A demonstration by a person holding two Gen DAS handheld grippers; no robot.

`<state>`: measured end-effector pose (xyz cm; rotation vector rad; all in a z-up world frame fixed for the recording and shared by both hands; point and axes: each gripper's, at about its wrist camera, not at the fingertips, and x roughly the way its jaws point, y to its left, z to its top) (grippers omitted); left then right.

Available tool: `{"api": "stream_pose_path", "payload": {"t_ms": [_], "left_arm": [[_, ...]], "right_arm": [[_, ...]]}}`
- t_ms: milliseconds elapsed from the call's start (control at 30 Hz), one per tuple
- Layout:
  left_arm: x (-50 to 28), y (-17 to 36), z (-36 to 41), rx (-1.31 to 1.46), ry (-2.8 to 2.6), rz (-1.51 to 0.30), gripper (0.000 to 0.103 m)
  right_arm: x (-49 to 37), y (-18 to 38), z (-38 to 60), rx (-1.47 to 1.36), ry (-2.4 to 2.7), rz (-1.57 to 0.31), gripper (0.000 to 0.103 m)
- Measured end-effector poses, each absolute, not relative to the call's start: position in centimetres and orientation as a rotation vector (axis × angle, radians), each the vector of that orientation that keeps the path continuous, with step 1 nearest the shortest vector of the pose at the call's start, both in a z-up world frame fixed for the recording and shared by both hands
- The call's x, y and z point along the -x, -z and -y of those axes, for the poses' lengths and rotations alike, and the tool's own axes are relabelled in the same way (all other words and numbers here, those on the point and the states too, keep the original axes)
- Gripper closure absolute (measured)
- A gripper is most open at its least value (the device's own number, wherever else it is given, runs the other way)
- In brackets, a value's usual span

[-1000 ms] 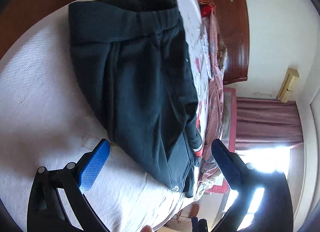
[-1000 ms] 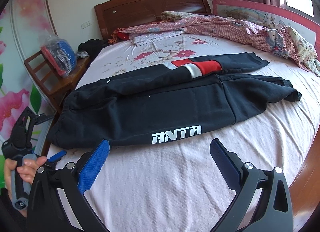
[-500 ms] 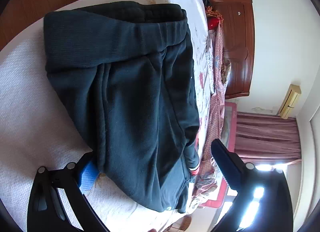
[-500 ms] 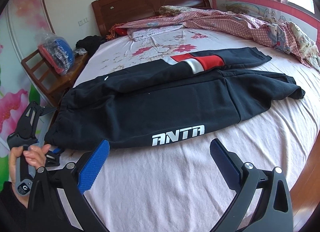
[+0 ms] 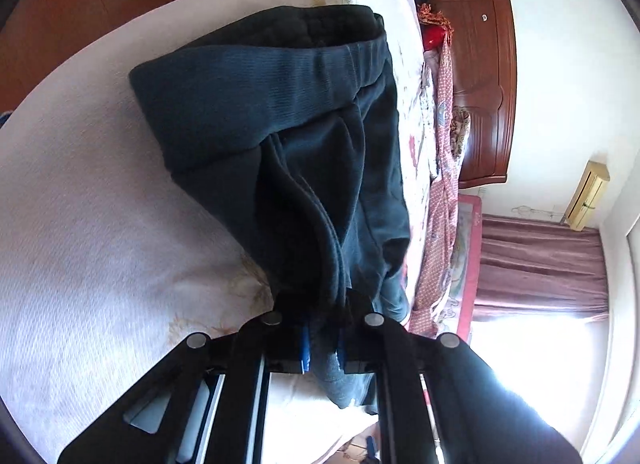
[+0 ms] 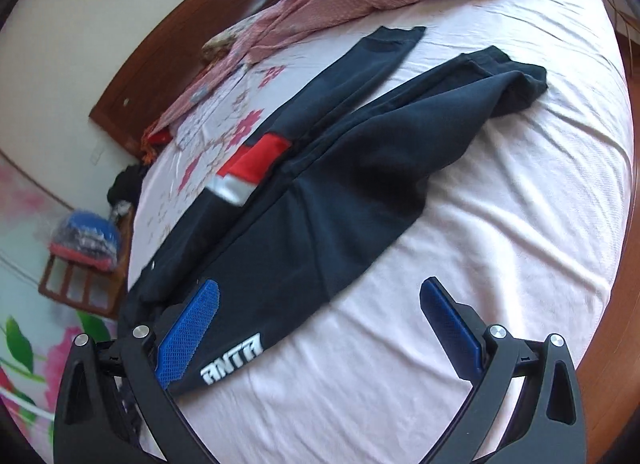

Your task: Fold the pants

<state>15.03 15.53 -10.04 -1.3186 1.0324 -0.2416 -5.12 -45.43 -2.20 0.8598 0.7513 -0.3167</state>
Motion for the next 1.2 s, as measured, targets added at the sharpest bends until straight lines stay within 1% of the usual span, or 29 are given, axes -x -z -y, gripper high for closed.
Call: {"api": "stream_pose_path", "payload": {"t_ms": [200, 333, 367, 433, 467, 600, 633, 667, 700, 733, 867, 1033, 1200], "left_arm": [[-15.2, 7.5, -15.3, 1.302, 0.285, -1.004, 0.095], [-15.9, 6.6, -15.0, 1.257, 0.303, -0.99, 0.095], [-16.0, 6.6, -15.0, 1.247, 0.299, -0.991, 0.095], [-15.8, 6.7, -14.9, 1.241, 0.301, -0.995, 0.095], [-15.8, 6.8, -15.1, 1.24, 0.294, -0.999, 0.095], [-16.2, 7.1, -15.0, 1.216, 0.292, -1.004, 0.095], [-16.3, 7.1, -15.1, 1.217, 0.292, -1.006, 0.095], [-16.4, 7.2, -15.1, 1.215, 0.288, -1.011, 0.095], [-16.2, 7.4, -15.1, 1.213, 0.284, -1.013, 0.095], [-15.9, 7.6, -15.1, 1.218, 0.28, -1.012, 0.095], [-14.6, 7.5, -15.4, 1.218, 0.272, -0.988, 0.096], [-13.0, 5.2, -15.7, 1.203, 0.289, -0.889, 0.096], [-9.7, 3.1, -16.9, 1.215, 0.299, -0.848, 0.096]], "right_arm": [[3.9, 5.5, 51.2, -1.135, 0.303, -0.687, 0.003], [2.5, 6.9, 52.5, -1.204, 0.305, -0.68, 0.003], [2.3, 7.3, 52.6, -1.215, 0.296, -0.676, 0.006], [1.2, 7.8, 52.7, -1.197, 0.287, -0.702, 0.016], [0.9, 7.9, 52.6, -1.183, 0.293, -0.708, 0.023], [-0.3, 7.9, 52.3, -1.129, 0.321, -0.726, 0.026], [-0.6, 8.0, 52.3, -1.12, 0.338, -0.736, 0.029], [-0.9, 8.0, 52.3, -1.105, 0.354, -0.752, 0.041], [-1.1, 7.9, 52.4, -1.091, 0.346, -0.756, 0.074], [-1.4, 8.1, 52.4, -1.079, 0.325, -0.775, 0.097], [-1.8, 6.2, 51.9, -0.966, 0.273, -0.792, 0.096], [-0.9, 3.2, 52.0, -0.916, 0.199, -0.766, 0.096], [1.1, 1.4, 52.3, -0.879, 0.14, -0.768, 0.096]]}}
